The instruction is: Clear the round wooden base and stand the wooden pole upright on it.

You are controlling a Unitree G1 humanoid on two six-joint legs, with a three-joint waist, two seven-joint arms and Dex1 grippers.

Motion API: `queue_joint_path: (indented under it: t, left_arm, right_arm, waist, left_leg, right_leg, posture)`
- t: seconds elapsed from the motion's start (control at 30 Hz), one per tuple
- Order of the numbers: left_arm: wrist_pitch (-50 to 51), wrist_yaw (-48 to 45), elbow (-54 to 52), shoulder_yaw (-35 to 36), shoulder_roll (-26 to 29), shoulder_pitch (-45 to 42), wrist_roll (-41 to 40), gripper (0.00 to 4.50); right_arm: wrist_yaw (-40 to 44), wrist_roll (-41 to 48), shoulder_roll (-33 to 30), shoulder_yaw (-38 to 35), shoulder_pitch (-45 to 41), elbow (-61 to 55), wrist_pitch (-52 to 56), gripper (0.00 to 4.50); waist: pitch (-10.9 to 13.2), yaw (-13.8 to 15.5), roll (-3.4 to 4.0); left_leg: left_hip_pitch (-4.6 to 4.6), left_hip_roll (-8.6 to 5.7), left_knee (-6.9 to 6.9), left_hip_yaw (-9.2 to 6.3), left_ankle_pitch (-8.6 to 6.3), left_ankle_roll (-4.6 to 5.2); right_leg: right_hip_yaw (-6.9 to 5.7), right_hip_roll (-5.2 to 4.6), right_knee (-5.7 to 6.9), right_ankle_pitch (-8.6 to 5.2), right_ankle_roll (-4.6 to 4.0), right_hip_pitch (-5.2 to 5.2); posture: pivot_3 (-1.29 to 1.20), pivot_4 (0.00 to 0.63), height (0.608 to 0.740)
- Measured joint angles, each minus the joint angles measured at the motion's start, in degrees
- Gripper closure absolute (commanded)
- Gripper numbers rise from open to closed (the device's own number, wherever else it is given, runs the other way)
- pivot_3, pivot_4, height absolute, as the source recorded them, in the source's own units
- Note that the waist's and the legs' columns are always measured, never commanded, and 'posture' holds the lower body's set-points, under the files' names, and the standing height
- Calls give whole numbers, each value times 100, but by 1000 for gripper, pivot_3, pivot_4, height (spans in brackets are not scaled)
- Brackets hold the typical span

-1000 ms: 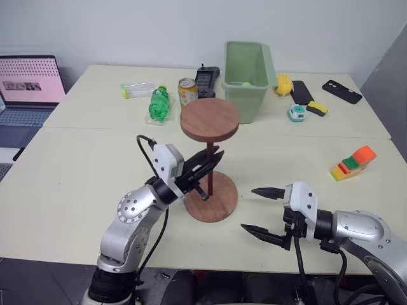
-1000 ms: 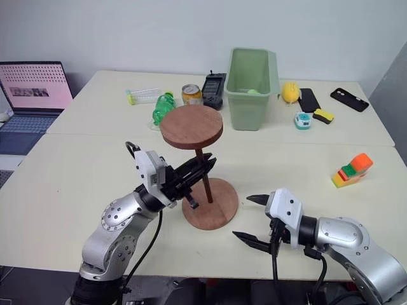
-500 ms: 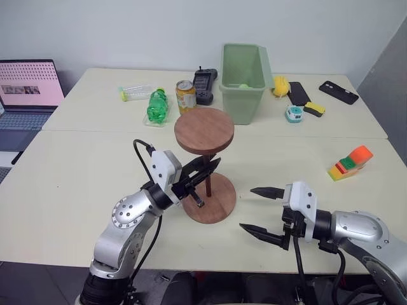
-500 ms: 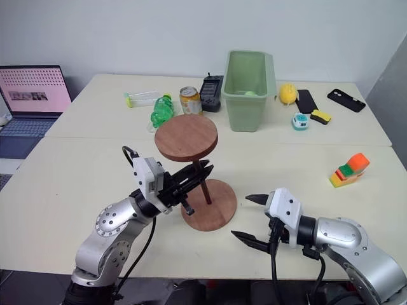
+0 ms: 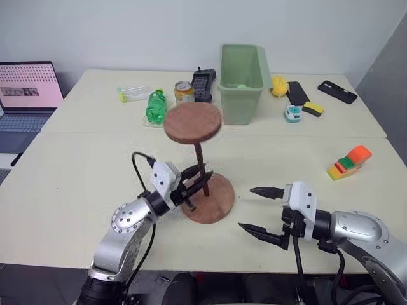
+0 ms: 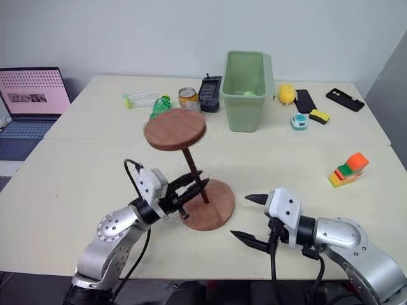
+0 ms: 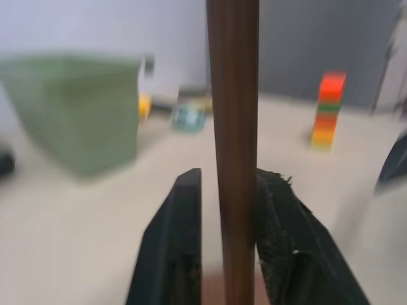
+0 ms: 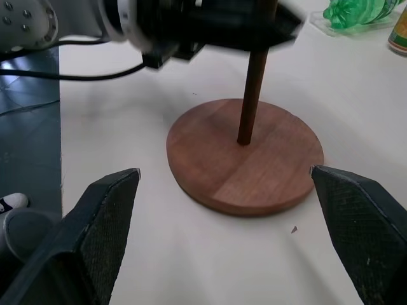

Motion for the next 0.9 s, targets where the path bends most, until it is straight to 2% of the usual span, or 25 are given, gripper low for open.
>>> queue_joint_path:
  t: [0.03, 0.07, 0.37, 0.5, 0.63, 0.77, 0.9]
  left_arm:
    - [-3, -42, 21, -19, 0, -1, 44, 2301]
    - [-12, -76, 18, -29, 3, -10, 55, 2261]
    - [-82, -378, -84, -108, 136, -119, 156, 2261]
    - [-99, -626, -74, -79, 570, -394, 264, 2261]
    - [150, -1027, -71, 116, 1264, -866, 260, 2261]
    - [872, -1577, -487, 369, 1980, -781, -313, 2261]
    - [1475, -1991, -1067, 742, 2449, -488, -1069, 2261]
  right_arm:
    - [1, -2, 0, 0, -1, 0, 0, 0]
    - [1, -2, 0, 0, -1, 0, 0, 0]
    - [3, -2, 1, 0, 3, 0, 0, 0]
    - [10, -7, 0, -2, 28, 0, -9, 0]
    - [49, -11, -17, -43, 53, 21, -51, 0]
    - [191, -8, -96, -145, 97, 186, -154, 0]
    - [385, -16, -209, -314, -19, 571, -267, 0]
  waist:
    - [1, 4, -2]
    - [1, 14, -3]
    - [1, 31, -2]
    - [2, 29, -3]
    - [2, 15, -3]
    - [6, -8, 0]
    - [9, -5, 1]
  left_leg:
    - [-3, -1, 0, 0, 0, 0]
    - [-5, -3, 0, -1, 0, 0]
    - [-9, -3, -3, 0, 0, 0]
    - [-10, -3, -3, -4, 0, 0]
    - [-9, -4, -6, 0, 0, 0]
    - [-11, -1, -12, 5, -1, 1]
    - [-11, 1, -13, 4, -1, 1]
  right_leg:
    - [0, 0, -4, 0, 0, 0]
    - [1, -1, -8, 0, 0, 1]
    - [2, -7, -22, 0, 0, 3]
    - [-1, -6, -22, 0, 0, 3]
    - [-5, -3, -23, 0, 0, 3]
    - [-3, -5, -37, 0, 0, 0]
    - [0, -10, -38, 0, 0, 2]
  posture:
    - [0, 150, 740]
    - [0, 150, 740]
    - [0, 150, 740]
    - [0, 150, 740]
    - [0, 150, 740]
    - [0, 150, 740]
    - [0, 150, 740]
